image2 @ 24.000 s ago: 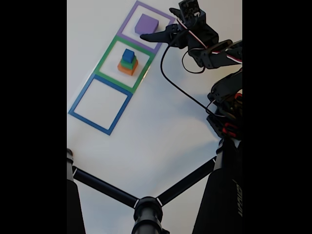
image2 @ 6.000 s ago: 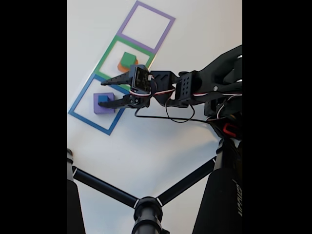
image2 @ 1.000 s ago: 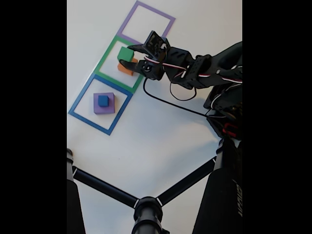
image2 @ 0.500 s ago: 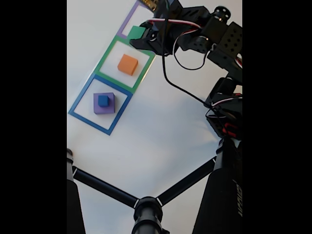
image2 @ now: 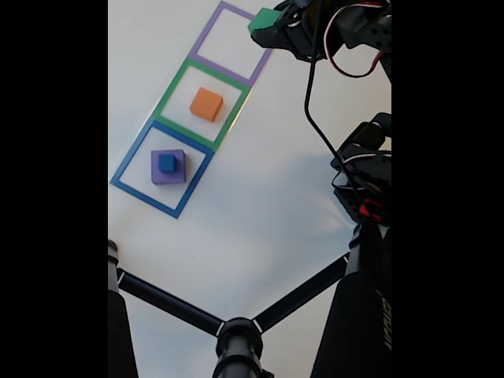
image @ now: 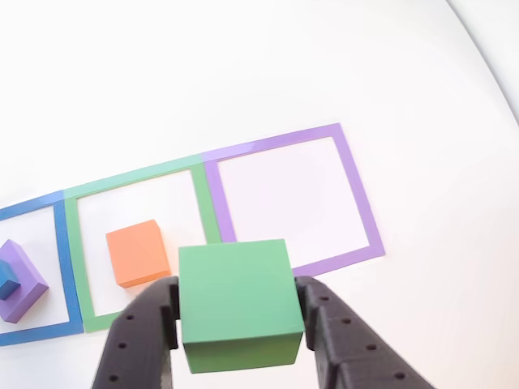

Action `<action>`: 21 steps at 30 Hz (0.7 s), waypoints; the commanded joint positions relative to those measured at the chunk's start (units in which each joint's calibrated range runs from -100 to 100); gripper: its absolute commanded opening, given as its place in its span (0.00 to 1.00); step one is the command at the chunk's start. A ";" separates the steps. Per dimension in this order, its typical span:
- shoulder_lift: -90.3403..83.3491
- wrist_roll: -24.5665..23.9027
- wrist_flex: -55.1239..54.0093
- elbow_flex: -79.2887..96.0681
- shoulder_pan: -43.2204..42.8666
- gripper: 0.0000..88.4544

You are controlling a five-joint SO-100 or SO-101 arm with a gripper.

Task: Tower of hanoi

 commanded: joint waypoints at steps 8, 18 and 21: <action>-1.19 0.00 -0.98 -0.61 10.19 0.04; -1.43 0.00 -22.35 20.76 13.93 0.04; -0.78 0.00 -40.82 35.21 15.46 0.04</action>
